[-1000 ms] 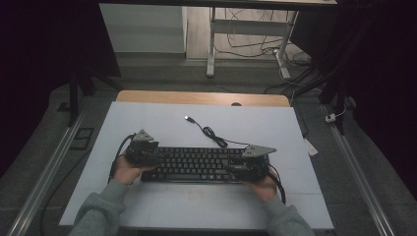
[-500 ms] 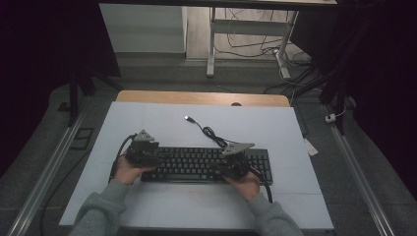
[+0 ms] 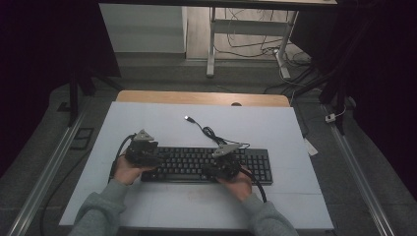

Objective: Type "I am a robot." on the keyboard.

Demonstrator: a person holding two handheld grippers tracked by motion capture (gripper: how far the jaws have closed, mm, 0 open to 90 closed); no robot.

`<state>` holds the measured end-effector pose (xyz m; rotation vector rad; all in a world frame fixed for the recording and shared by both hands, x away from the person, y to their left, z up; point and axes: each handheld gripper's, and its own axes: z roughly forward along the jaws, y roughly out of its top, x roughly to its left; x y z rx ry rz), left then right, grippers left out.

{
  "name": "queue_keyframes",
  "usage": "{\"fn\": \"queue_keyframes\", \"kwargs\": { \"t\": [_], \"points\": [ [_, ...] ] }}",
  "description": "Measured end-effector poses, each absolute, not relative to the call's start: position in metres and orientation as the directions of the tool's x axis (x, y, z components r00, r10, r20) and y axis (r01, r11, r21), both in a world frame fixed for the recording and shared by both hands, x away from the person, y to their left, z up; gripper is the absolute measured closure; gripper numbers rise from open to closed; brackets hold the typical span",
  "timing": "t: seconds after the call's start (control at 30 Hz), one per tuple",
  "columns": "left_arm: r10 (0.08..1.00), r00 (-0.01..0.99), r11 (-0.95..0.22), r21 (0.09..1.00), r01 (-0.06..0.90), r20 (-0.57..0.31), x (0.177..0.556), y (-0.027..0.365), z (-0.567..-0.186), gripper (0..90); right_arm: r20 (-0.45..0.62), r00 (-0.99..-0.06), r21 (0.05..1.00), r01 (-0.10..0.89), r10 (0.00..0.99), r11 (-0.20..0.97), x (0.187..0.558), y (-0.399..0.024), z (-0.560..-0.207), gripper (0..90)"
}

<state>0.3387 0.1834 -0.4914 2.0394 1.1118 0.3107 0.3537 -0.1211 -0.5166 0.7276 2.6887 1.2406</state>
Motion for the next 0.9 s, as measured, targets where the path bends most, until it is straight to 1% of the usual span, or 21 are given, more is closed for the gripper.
{"fn": "queue_keyframes", "kwargs": {
  "t": [0.1, 0.23, 0.37, 0.53, 0.57, 0.63, 0.7, 0.8, 0.9],
  "points": [
    [0.796, 0.587, -0.316, 0.729, 0.608, -0.144, 0.339, 0.183, -0.492, 29.5, 0.081, -0.882, 0.722, 0.373, 0.463, 0.583, 0.353, -0.119, -0.517, 90.0],
    [0.796, 0.588, -0.317, 0.729, 0.607, -0.143, 0.339, 0.182, -0.492, 29.3, 0.075, -0.885, 0.736, 0.36, 0.46, 0.573, 0.352, -0.12, -0.516, 90.0],
    [0.796, 0.587, -0.316, 0.729, 0.607, -0.143, 0.338, 0.183, -0.492, 29.3, 0.078, -0.88, 0.774, 0.349, 0.468, 0.528, 0.351, -0.127, -0.507, 90.0],
    [0.795, 0.589, -0.318, 0.728, 0.607, -0.144, 0.338, 0.183, -0.492, 29.3, 0.081, -0.866, 0.79, 0.358, 0.494, 0.498, 0.353, -0.142, -0.5, 89.9],
    [0.795, 0.589, -0.318, 0.728, 0.608, -0.144, 0.338, 0.183, -0.492, 29.3, 0.081, -0.863, 0.794, 0.358, 0.498, 0.491, 0.353, -0.145, -0.5, 86.0],
    [0.796, 0.588, -0.319, 0.727, 0.608, -0.144, 0.337, 0.183, -0.492, 29.3, 0.063, -0.85, 0.795, 0.36, 0.523, 0.489, 0.353, -0.152, -0.499, 73.8],
    [0.795, 0.589, -0.32, 0.725, 0.609, -0.144, 0.337, 0.182, -0.492, 29.3, 0.046, -0.836, 0.8, 0.359, 0.547, 0.481, 0.351, -0.159, -0.498, 66.0],
    [0.795, 0.59, -0.324, 0.722, 0.611, -0.143, 0.336, 0.181, -0.493, 29.0, 0.049, -0.819, 0.808, 0.369, 0.571, 0.46, 0.349, -0.172, -0.497, 57.5],
    [0.796, 0.588, -0.322, 0.721, 0.614, -0.145, 0.334, 0.181, -0.493, 28.7, 0.04, -0.802, 0.813, 0.373, 0.596, 0.448, 0.346, -0.188, -0.496, 52.1]
  ]
}}
